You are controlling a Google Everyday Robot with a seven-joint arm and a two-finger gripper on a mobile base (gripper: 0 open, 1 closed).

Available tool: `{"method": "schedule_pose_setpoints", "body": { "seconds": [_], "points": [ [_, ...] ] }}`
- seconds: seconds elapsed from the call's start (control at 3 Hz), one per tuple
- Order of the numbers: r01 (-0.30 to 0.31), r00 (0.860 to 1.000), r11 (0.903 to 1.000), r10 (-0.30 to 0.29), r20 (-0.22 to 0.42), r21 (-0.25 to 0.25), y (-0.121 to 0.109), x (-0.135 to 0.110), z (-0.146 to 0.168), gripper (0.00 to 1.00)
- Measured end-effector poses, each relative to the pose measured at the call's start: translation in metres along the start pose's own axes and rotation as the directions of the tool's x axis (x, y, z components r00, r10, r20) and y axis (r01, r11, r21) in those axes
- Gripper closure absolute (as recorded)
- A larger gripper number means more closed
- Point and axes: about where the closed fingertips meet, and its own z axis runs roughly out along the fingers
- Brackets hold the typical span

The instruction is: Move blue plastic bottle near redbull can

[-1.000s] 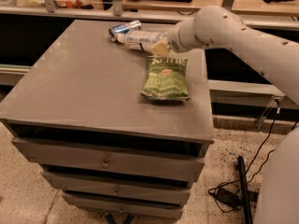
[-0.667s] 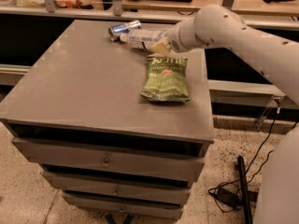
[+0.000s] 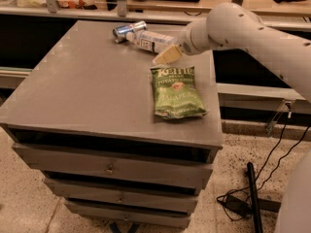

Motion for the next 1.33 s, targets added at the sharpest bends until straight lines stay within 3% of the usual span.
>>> {"method": "schedule_pose_setpoints", "body": {
  "seconds": [0.67, 1.0, 1.33],
  "points": [
    [-0.012, 0.999, 0.9980, 0.009, 0.045, 0.062, 0.001, -0.015, -0.069, 0.00],
    [-0.077, 0.996, 0.9887, 0.070, 0.064, 0.129, 0.006, -0.013, -0.125, 0.00],
    [-0.133, 0.991, 0.9787, 0.128, 0.044, 0.156, 0.009, 0.000, -0.152, 0.00]
  ]
}}
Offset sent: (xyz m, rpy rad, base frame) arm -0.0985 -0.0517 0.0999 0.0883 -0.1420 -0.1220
